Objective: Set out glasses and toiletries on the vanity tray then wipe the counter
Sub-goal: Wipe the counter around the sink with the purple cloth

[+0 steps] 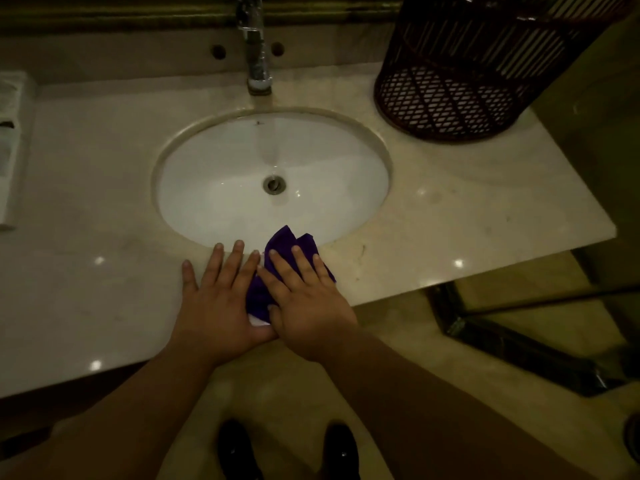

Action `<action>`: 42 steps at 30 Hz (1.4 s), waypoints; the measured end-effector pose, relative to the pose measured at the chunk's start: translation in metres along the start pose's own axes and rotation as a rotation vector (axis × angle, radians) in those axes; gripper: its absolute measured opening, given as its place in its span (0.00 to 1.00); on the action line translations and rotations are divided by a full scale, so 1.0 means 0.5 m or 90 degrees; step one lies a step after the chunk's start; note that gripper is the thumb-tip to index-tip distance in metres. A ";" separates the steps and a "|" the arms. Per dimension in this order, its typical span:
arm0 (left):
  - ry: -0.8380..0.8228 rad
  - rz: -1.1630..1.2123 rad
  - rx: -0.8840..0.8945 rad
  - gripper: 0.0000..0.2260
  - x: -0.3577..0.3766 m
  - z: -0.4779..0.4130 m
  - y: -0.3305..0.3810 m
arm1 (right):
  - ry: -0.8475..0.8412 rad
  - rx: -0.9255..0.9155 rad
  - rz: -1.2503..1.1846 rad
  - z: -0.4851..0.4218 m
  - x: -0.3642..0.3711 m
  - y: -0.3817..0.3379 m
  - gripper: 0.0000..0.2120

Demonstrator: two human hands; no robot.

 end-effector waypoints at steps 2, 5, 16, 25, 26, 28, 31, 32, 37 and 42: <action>0.002 0.000 0.012 0.53 0.001 -0.020 0.040 | 0.004 0.010 0.000 0.016 -0.007 0.044 0.30; 0.003 0.003 0.025 0.55 0.002 -0.051 0.097 | 0.021 0.022 -0.007 0.038 -0.018 0.110 0.31; 0.000 0.009 0.036 0.57 0.007 -0.151 0.260 | 0.035 0.147 -0.014 0.108 -0.055 0.428 0.31; -0.014 0.003 0.021 0.56 0.016 -0.161 0.262 | 0.045 0.241 0.014 0.120 -0.071 0.596 0.32; -0.015 0.008 0.020 0.56 0.017 -0.162 0.262 | 0.049 0.246 0.016 0.118 -0.068 0.596 0.31; -0.018 0.017 0.018 0.56 0.018 -0.162 0.260 | 0.051 0.251 0.021 0.115 -0.064 0.597 0.30; -0.015 0.028 0.019 0.56 0.016 -0.161 0.258 | 0.057 0.263 0.023 0.110 -0.061 0.599 0.30; -0.013 0.029 0.020 0.56 0.016 -0.161 0.258 | 0.061 0.270 0.021 0.107 -0.060 0.599 0.30; -0.001 0.044 0.019 0.56 0.013 -0.161 0.257 | 0.072 0.303 0.012 0.105 -0.064 0.589 0.32; 0.009 0.052 0.018 0.56 0.012 -0.159 0.257 | 0.051 0.322 0.015 0.102 -0.059 0.556 0.32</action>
Point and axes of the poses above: each hand's wrist, its own z-axis away from the middle knuckle, its own x-axis out of the palm, y = z × x, the point moved 10 cm from there along -z, towards the middle knuckle, and after that the axes turned 1 degree about y, right-handed, at the moved point
